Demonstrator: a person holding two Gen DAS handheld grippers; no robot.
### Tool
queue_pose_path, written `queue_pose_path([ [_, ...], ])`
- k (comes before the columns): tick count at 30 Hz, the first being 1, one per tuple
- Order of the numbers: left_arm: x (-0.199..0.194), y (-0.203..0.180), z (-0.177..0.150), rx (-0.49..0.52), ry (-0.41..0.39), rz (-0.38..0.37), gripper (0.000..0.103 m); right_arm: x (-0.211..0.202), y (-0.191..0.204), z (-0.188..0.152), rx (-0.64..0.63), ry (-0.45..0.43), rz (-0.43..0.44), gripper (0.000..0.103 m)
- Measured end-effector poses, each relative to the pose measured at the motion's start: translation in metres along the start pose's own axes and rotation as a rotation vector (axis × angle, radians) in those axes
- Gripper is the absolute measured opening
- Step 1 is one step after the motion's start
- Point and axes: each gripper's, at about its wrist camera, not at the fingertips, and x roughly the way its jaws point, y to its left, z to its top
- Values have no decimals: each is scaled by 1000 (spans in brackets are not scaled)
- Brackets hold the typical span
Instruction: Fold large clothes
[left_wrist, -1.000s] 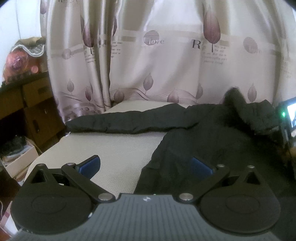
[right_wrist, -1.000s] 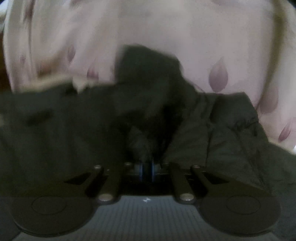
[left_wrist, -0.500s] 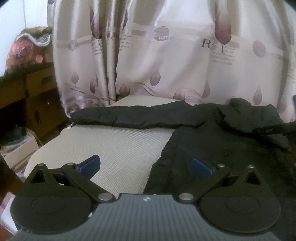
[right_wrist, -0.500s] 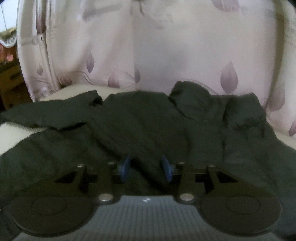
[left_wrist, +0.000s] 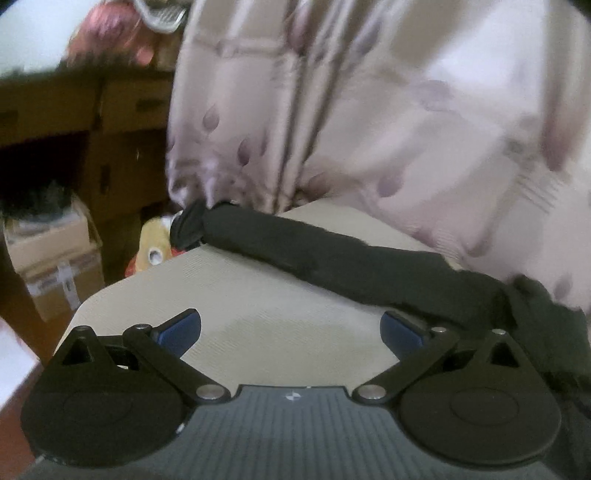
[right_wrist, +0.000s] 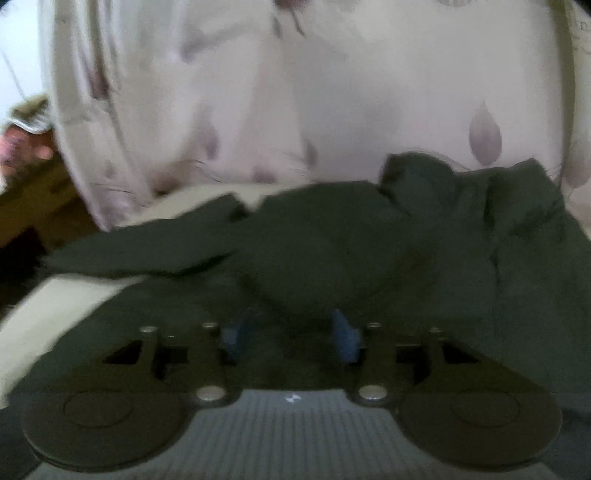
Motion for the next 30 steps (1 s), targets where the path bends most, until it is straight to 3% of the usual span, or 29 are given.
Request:
queue_pose_path([
  [2,26,15,15,-28,21,-4,99,-15,8,-13,-11,-2,23,76],
  [7,106,50,50,-146,160,-70,86,-40,27,-35,-37,16,66,76],
  [11,158,65,61,-245,225,-58,86,-62,28,-45,8,0,73,76],
  [15,182,60,71,-250,200,-70,91,-80,18,-52,57,8,67,76],
  [16,185,57,72,-244,193,-64,83,-83,15,-54,64,18,52,76],
  [17,187,54,73,-231,177,-55,43,-87,11,-57,73,21,38,76],
  [18,195,52,74,-218,193,-49,14,-91,8,-58,83,21,30,76],
  [19,203,52,76,-228,238,-65,3,-94,4,-60,97,20,26,76],
  [21,197,46,81,-239,191,-47,3,-101,-4,-65,126,11,15,76],
  [24,163,15,100,-144,91,-52,3,-109,-14,-71,162,-3,-4,76],
  [30,79,-106,128,56,-62,-258,3,-122,-36,-82,267,-48,7,76],
])
